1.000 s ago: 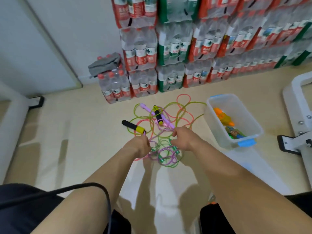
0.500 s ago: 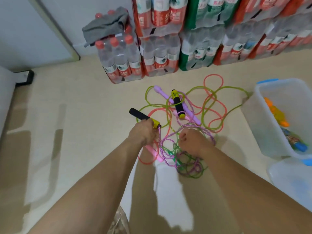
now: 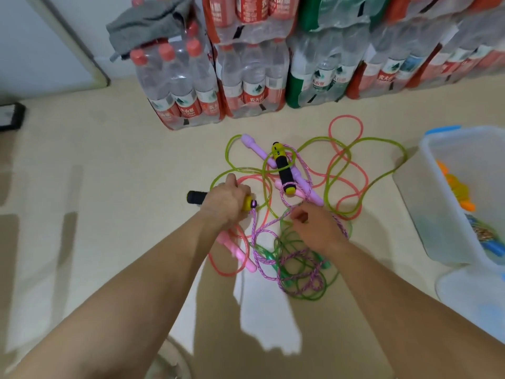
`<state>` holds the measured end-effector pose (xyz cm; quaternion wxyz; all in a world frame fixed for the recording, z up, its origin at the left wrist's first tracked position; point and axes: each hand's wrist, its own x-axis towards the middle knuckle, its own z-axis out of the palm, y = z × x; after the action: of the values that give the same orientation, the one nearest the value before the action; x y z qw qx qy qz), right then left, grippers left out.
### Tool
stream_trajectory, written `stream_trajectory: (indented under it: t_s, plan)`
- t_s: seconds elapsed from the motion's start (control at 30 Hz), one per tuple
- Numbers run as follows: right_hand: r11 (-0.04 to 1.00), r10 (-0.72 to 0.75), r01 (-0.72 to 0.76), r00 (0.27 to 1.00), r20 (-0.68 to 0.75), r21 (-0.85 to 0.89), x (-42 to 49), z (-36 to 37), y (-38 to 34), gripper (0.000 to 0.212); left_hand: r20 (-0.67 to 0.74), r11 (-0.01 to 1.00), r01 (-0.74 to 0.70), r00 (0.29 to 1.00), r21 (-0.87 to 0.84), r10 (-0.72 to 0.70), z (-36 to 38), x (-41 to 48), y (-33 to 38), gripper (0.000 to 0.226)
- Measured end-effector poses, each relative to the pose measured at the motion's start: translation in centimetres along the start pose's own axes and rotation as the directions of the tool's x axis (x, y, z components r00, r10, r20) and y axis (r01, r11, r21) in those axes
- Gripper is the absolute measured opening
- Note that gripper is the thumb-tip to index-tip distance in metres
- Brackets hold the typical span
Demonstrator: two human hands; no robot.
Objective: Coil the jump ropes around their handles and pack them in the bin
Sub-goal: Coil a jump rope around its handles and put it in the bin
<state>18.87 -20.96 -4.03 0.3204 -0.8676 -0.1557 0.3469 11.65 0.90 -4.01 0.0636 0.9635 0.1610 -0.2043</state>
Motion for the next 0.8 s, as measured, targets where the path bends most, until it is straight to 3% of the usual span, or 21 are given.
stream_trajectory:
  t_s: [0.07, 0.13, 0.2, 0.3, 0.37, 0.47, 0.53, 0.63, 0.73, 0.8]
  plan:
    - [0.999, 0.012, -0.012, 1.0, 0.016, 0.038, -0.9, -1.1, -1.0, 0.028, 0.027, 0.987, -0.04, 0.999, -0.158, 0.045, -3.1, -1.2, 0.1, 0.039]
    - [0.996, -0.044, 0.036, 0.994, 0.096, 0.079, -2.2, -2.3, -2.9, 0.06, 0.051, 0.954, -0.104, 0.991, -0.281, 0.123, -6.7, -2.8, 0.6, 0.033]
    - [0.985, -0.13, 0.108, 0.977, 0.166, 0.135, -3.3, -2.9, -5.1, 0.076, 0.084, 0.854, -0.104, 0.982, -0.511, 0.17, -10.8, -5.0, 1.7, 0.025]
    - [0.978, -0.187, 0.161, 0.958, 0.216, 0.134, -5.2, -3.6, -8.2, 0.043, 0.129, 0.708, -0.076, 0.964, -0.702, 0.232, -17.3, -8.5, 3.3, 0.019]
    - [0.98, -0.163, 0.134, 0.965, 0.205, 0.147, -7.8, -4.9, -10.6, 0.024, 0.086, 0.591, -0.092, 0.96, -0.802, 0.267, -21.3, -11.3, 3.8, 0.015]
    - [0.987, -0.161, 0.163, 0.971, 0.178, 0.005, -11.6, -7.4, -12.1, 0.026, 0.009, 0.398, -0.087, 0.972, -0.913, 0.234, -26.3, -15.4, 3.5, 0.015]
    - [0.978, -0.137, 0.158, 0.979, 0.152, -0.134, -13.6, -9.4, -11.9, 0.034, -0.051, 0.344, -0.121, 0.978, -0.931, 0.203, -28.7, -18.0, 3.2, 0.013]
    - [0.976, -0.126, 0.143, 0.986, 0.112, -0.164, -16.3, -12.5, -11.5, 0.029, -0.129, 0.371, -0.148, 0.989, -0.917, 0.073, -30.2, -21.1, 2.2, 0.026]
    - [0.991, -0.119, 0.114, 0.99, 0.079, 0.071, -19.5, -15.6, -13.4, 0.023, -0.168, 0.569, -0.095, 0.983, -0.817, -0.076, -29.3, -23.2, 1.9, 0.02]
    - [0.96, -0.143, 0.129, 0.989, 0.038, 0.247, -21.7, -17.3, -15.6, 0.021, -0.136, 0.641, -0.025, 0.983, -0.767, -0.123, -28.3, -24.4, 2.5, 0.017]
